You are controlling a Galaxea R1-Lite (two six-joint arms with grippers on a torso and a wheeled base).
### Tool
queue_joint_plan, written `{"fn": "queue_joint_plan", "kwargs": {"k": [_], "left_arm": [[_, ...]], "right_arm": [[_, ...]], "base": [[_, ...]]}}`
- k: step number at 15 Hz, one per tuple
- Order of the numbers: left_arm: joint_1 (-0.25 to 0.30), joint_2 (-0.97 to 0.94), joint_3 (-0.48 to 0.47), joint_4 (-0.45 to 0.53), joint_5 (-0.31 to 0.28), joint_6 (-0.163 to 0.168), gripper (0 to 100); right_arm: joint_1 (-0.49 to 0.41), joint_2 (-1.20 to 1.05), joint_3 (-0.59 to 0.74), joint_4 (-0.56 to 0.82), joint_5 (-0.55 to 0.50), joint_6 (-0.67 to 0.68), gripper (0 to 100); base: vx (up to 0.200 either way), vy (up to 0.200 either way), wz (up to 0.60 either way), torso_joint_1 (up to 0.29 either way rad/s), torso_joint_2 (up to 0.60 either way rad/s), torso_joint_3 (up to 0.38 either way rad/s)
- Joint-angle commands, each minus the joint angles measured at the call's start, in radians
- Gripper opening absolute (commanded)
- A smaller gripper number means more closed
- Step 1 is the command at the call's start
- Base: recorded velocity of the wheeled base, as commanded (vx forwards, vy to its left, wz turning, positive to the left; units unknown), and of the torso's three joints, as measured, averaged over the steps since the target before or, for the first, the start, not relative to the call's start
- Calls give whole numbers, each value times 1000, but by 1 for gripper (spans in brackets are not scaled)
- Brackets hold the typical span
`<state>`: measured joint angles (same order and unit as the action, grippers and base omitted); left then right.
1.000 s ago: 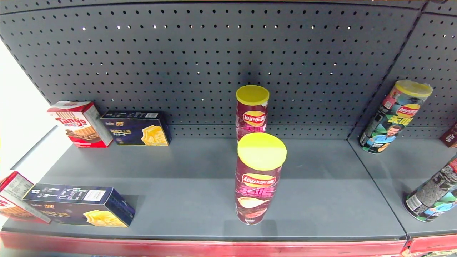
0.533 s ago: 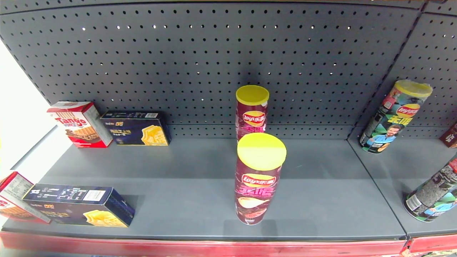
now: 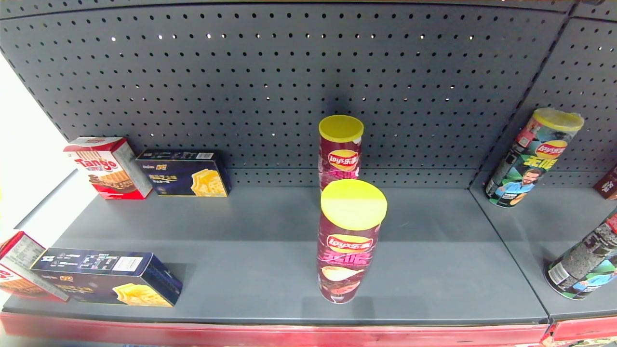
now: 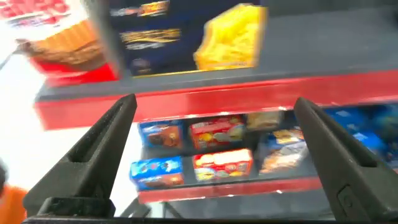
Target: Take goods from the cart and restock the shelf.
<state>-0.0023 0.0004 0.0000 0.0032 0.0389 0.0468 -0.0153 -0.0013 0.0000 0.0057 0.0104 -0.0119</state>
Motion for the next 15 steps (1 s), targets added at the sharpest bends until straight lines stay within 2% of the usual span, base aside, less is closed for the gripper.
{"fn": "queue_joint_plan", "kwargs": {"k": [1, 2, 3, 4, 5, 15], "left_arm": [[4, 0, -2, -3, 35, -18, 100], [4, 0, -2, -3, 29, -12, 100], [-2, 0, -2, 0, 4, 11, 100], [-1, 0, -2, 0, -94, 15, 100], [-1, 0, -2, 1, -142, 16, 100], [-1, 0, -2, 1, -134, 16, 100]], "right_arm": [[0, 1, 0, 0, 0, 0, 100], [0, 1, 0, 0, 0, 0, 100], [0, 1, 0, 0, 0, 0, 100], [0, 1, 0, 0, 0, 0, 100], [0, 1, 0, 0, 0, 0, 100], [0, 1, 0, 0, 0, 0, 100]], "base": [[0, 0, 0, 0, 0, 0], [0, 0, 0, 0, 0, 0], [0, 0, 0, 0, 0, 0], [0, 0, 0, 0, 0, 0], [0, 0, 0, 0, 0, 0], [0, 0, 0, 0, 0, 0]]}}
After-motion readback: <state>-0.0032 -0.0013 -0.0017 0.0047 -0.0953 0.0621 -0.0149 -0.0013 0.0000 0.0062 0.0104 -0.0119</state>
